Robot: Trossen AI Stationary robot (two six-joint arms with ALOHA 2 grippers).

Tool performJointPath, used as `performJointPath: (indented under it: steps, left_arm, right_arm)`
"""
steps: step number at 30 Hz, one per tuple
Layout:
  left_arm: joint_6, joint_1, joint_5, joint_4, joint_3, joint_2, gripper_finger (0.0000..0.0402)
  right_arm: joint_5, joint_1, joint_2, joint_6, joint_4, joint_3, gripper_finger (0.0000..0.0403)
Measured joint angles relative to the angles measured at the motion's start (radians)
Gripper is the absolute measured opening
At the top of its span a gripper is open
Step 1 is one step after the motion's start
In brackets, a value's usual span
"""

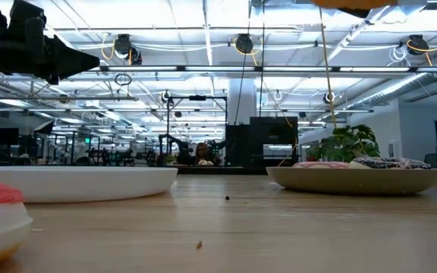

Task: Pick & Place donuts
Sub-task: Put the large blue donut on the gray plate

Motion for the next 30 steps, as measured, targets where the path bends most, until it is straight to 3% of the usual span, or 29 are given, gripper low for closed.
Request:
performJointPath:
  steps: [10,15,22,30]
  left_arm:
    - [-0.011,0.0,0.0,-0.001,0.0,0.0,0.0037]
    - [-0.011,0.0,0.0,-0.001,0.0,0.0,0.0037]
    - [-0.013,0.0,0.001,-0.004,0.0,0.0,0.0037]
    - [-0.005,0.0,0.001,-0.004,0.0,0.0,0.0037]
  right_arm:
    - [0.006,-0.01,0.057,0.013,-0.031,0.0,0.0011]
    - [0.071,-0.044,0.104,-0.039,-0.016,-0.022,0.0011]
    - [-0.002,-0.154,0.118,-0.135,0.313,-0.251,0.0011]
    - [-0.094,-0.269,0.117,-0.141,0.443,-0.43,0.0011]
